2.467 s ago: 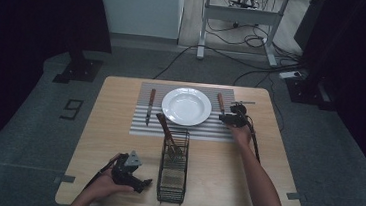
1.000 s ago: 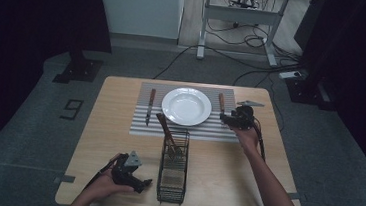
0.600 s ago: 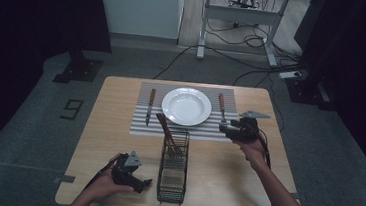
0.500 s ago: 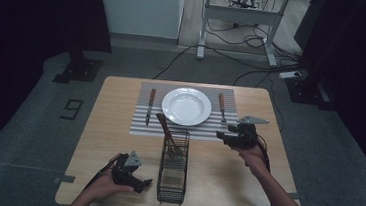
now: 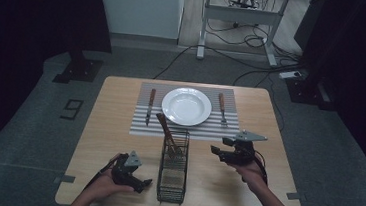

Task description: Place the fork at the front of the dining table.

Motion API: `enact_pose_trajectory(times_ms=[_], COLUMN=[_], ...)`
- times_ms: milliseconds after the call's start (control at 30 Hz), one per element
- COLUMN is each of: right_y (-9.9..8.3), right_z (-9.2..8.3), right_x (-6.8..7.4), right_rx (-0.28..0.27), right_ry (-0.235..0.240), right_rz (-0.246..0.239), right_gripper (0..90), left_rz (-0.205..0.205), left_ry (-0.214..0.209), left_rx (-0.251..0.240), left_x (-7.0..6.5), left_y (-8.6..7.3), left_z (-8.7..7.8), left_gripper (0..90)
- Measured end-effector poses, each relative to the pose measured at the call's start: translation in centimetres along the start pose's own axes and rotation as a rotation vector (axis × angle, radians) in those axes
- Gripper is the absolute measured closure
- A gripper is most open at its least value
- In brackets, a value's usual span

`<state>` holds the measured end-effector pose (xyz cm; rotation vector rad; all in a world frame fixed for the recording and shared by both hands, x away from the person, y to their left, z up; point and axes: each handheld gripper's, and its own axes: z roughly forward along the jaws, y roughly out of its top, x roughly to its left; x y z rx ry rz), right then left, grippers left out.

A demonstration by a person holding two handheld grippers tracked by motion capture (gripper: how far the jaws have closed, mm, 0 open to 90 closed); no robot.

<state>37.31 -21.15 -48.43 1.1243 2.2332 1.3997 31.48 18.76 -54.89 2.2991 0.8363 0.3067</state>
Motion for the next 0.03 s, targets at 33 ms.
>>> enact_pose_trajectory(times_ms=[33], right_y=[-0.08], right_z=[0.00], right_x=[-0.07], right_rx=[0.002], right_ry=[-0.007], right_rz=[0.003], right_gripper=[32.5], left_rz=[0.000], left_ry=[0.000], left_rx=[0.000], left_x=[0.00], left_y=[0.00], left_z=[0.00], left_gripper=[0.0])
